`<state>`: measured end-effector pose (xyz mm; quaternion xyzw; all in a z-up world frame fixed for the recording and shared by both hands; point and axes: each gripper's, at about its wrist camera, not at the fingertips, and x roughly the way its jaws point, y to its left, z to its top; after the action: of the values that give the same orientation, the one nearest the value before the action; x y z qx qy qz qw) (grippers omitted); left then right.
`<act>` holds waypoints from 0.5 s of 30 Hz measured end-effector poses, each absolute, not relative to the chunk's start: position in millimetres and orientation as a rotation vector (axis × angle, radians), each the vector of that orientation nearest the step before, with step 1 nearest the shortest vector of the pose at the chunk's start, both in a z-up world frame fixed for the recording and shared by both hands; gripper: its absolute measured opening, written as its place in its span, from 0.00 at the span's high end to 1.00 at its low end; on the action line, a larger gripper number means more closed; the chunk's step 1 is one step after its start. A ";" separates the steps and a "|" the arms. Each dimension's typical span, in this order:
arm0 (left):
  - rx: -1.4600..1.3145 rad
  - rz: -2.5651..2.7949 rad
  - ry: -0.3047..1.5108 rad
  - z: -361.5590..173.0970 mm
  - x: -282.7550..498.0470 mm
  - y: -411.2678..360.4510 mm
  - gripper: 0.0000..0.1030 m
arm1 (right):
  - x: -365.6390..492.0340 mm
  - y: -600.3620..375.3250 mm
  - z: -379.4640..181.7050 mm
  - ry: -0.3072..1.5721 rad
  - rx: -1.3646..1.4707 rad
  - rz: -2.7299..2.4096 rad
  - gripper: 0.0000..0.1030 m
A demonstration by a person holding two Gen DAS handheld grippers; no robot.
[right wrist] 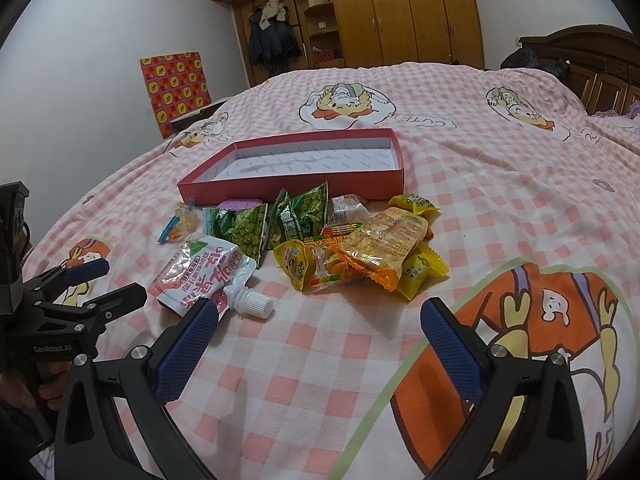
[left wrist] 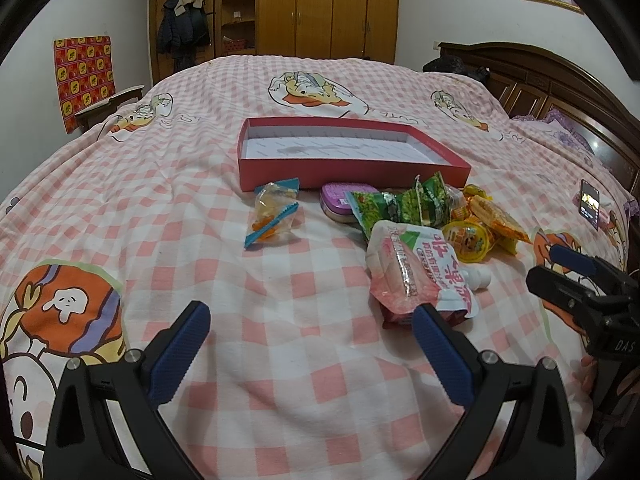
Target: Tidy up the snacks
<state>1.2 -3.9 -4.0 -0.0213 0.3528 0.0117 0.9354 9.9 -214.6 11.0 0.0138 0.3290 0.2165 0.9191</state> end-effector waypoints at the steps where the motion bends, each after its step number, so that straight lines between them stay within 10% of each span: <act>1: -0.043 0.024 0.722 -4.4 1.1 -4.5 0.00 | 10.6 -214.8 11.3 0.676 0.029 0.445 0.00; 15: -0.045 0.022 0.724 -5.7 1.2 -7.3 0.00 | 10.8 -212.1 7.5 0.683 0.015 0.448 0.00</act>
<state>1.2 -7.3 -5.7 -0.0222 0.3543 0.0107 0.9348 10.8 -212.1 7.5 0.0071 0.3320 0.2177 0.9178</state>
